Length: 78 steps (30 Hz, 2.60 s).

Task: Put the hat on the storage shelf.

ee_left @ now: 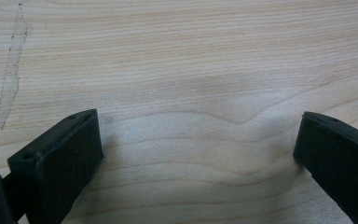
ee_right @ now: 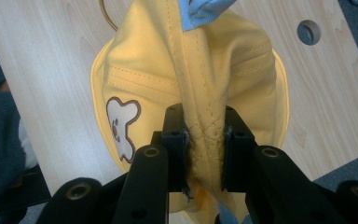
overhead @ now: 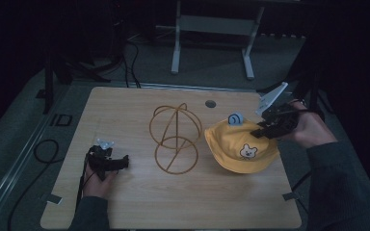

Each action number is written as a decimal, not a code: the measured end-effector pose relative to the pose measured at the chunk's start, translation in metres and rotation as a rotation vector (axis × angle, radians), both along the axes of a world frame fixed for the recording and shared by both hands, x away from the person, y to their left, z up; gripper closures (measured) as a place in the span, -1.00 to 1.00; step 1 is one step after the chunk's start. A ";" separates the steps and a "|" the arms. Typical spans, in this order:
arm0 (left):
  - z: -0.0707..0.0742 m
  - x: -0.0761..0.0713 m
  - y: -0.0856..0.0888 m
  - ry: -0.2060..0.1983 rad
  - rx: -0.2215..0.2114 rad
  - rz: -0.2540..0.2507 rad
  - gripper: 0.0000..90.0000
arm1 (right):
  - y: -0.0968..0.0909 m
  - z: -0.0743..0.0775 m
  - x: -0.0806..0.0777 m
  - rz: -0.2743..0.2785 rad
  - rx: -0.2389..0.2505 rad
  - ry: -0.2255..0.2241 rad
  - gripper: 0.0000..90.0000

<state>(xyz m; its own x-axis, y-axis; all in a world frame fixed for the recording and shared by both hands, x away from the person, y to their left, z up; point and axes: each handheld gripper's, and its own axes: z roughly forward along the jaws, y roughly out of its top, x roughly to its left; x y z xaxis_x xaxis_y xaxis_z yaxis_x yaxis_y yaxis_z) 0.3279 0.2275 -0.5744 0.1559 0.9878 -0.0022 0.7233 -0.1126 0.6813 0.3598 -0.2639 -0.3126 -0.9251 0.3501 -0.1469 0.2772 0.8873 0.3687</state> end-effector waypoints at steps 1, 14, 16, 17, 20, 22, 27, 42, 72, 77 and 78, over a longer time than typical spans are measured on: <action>0.000 0.000 0.000 0.000 0.000 0.000 -0.98 | 0.000 0.000 0.000 0.000 0.003 -0.003 0.68; 0.000 0.000 0.000 0.000 0.000 0.000 -0.98 | 0.000 0.008 0.002 -0.003 0.027 -0.014 0.68; 0.000 0.000 0.000 0.000 0.000 0.000 -0.98 | 0.001 0.008 0.002 -0.003 0.028 -0.014 0.68; 0.000 0.000 0.000 0.000 0.000 0.000 -0.98 | 0.001 0.009 0.002 -0.004 0.031 -0.016 0.68; 0.000 0.000 0.000 0.000 0.000 0.000 -0.98 | 0.001 0.011 0.002 -0.004 0.037 -0.020 0.68; 0.000 0.000 0.000 0.000 0.000 0.000 -0.98 | 0.001 0.011 0.002 -0.005 0.037 -0.022 0.68; 0.000 0.000 0.000 0.000 0.000 0.000 -0.98 | 0.002 0.014 0.002 -0.003 0.044 -0.030 0.68; 0.000 0.000 0.000 0.000 0.000 0.000 -0.98 | 0.002 0.025 0.003 -0.005 0.087 -0.054 0.67; 0.000 0.000 0.000 -0.001 0.000 0.000 -0.98 | -0.010 0.046 0.008 -0.028 0.238 -0.107 0.68; 0.000 0.000 0.000 0.000 0.000 0.000 -0.98 | -0.012 0.047 0.010 -0.038 0.261 -0.112 0.68; 0.000 0.000 0.000 0.000 0.000 0.000 -0.98 | -0.013 0.047 0.010 -0.040 0.262 -0.113 0.68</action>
<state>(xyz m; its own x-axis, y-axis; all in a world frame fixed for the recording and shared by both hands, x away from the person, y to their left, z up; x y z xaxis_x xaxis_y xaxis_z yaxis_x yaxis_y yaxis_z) 0.3279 0.2275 -0.5744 0.1561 0.9877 -0.0020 0.7233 -0.1129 0.6812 0.3702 -0.2767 -0.2658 -0.8926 0.4258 -0.1480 0.2544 0.7468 0.6144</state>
